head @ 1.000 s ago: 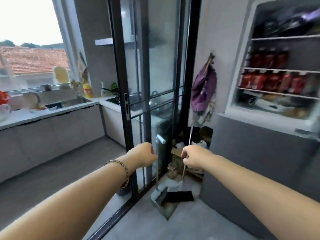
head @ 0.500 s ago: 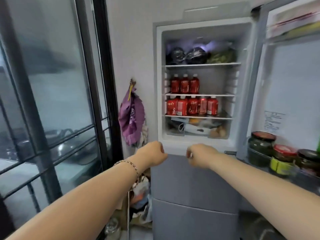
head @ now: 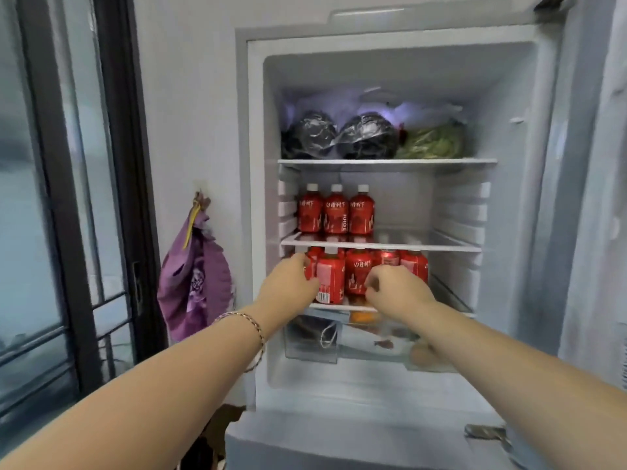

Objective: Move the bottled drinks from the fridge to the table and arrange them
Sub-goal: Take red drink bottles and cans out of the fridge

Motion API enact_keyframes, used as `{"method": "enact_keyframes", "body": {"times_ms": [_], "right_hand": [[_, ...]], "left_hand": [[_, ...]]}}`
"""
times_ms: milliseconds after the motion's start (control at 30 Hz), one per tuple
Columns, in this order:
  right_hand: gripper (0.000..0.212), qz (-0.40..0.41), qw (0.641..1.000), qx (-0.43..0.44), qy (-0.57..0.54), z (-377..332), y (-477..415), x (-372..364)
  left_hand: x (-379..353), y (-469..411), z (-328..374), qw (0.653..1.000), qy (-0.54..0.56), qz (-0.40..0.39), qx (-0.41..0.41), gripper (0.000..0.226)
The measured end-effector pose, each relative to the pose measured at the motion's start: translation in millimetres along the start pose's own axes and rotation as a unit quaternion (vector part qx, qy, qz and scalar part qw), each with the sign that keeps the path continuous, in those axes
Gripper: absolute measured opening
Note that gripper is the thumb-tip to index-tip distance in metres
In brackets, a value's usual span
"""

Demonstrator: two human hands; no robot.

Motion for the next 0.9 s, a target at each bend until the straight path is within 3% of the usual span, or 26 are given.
{"method": "enact_keyframes", "body": {"times_ms": [167,300,400,533,633,733,900], "right_hand": [[0.022,0.114,0.993,-0.017,-0.017,18,-99,0],[0.03,0.105,0.994,-0.024,-0.015,46,-178,-4],[0.053,0.061,0.997,-0.043,-0.029,67,-222,-14],[0.071,0.008,0.998,0.005,-0.06,69,-275,-29],[0.076,0.021,0.996,0.001,-0.086,65,-308,-41],[0.075,0.055,0.984,-0.018,-0.167,70,-327,-51],[0.055,0.066,0.948,0.012,-0.31,86,-338,-54]], "left_hand": [[-24,-115,-5,0.993,0.071,0.066,-0.064,0.038],[-37,-204,-1,0.997,0.04,0.064,-0.029,0.056],[-52,-251,-2,0.999,-0.013,0.031,0.025,0.08],[-76,-301,-12,0.996,-0.073,0.028,0.048,0.099],[-87,-323,-18,0.992,-0.08,0.027,0.094,0.111],[-97,-344,-22,0.99,-0.072,0.036,0.115,0.128],[-96,-346,-22,0.992,-0.074,0.04,0.096,0.111]]}}
Point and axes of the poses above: each hand's wrist, its own y-axis away from the middle knuckle, its own x-axis out of the back of the hand, z = x × y, the point moved 3 cm from there along -y, towards the middle knuckle, and after that the axes turned 10 degrees about y, right-handed, at the moved point
